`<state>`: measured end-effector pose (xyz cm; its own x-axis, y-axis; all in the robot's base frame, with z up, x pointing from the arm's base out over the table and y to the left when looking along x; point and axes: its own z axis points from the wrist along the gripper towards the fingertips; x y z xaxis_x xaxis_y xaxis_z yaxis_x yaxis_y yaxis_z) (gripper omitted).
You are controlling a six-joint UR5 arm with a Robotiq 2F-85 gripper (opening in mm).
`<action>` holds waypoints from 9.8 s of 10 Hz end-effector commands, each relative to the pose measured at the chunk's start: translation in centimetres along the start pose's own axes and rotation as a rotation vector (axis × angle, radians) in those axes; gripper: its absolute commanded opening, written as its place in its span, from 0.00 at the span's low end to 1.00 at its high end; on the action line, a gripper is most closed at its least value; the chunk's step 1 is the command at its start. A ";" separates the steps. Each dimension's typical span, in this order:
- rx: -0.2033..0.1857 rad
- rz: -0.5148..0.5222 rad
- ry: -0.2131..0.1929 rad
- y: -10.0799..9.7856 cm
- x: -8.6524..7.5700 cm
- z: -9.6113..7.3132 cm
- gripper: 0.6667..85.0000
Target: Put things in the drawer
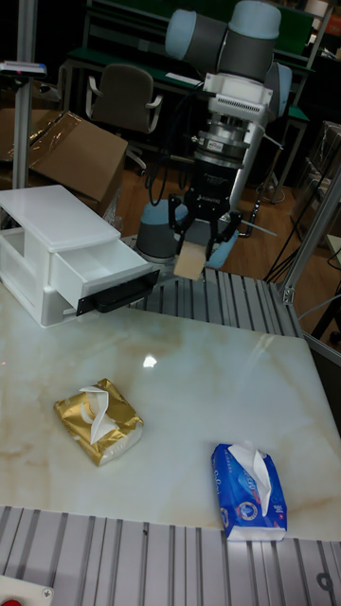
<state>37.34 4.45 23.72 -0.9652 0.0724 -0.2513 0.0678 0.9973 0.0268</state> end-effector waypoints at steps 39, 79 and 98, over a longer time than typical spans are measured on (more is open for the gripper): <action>0.010 -0.669 0.072 -13.8 1.2 -0.2 0.00; -0.144 -0.739 0.084 -15.0 -0.4 4.7 0.00; -0.139 -0.772 0.063 -15.1 -0.9 4.7 0.46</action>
<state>38.07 -10.81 18.73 -0.7411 -0.6473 -0.1780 -0.6564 0.7543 -0.0101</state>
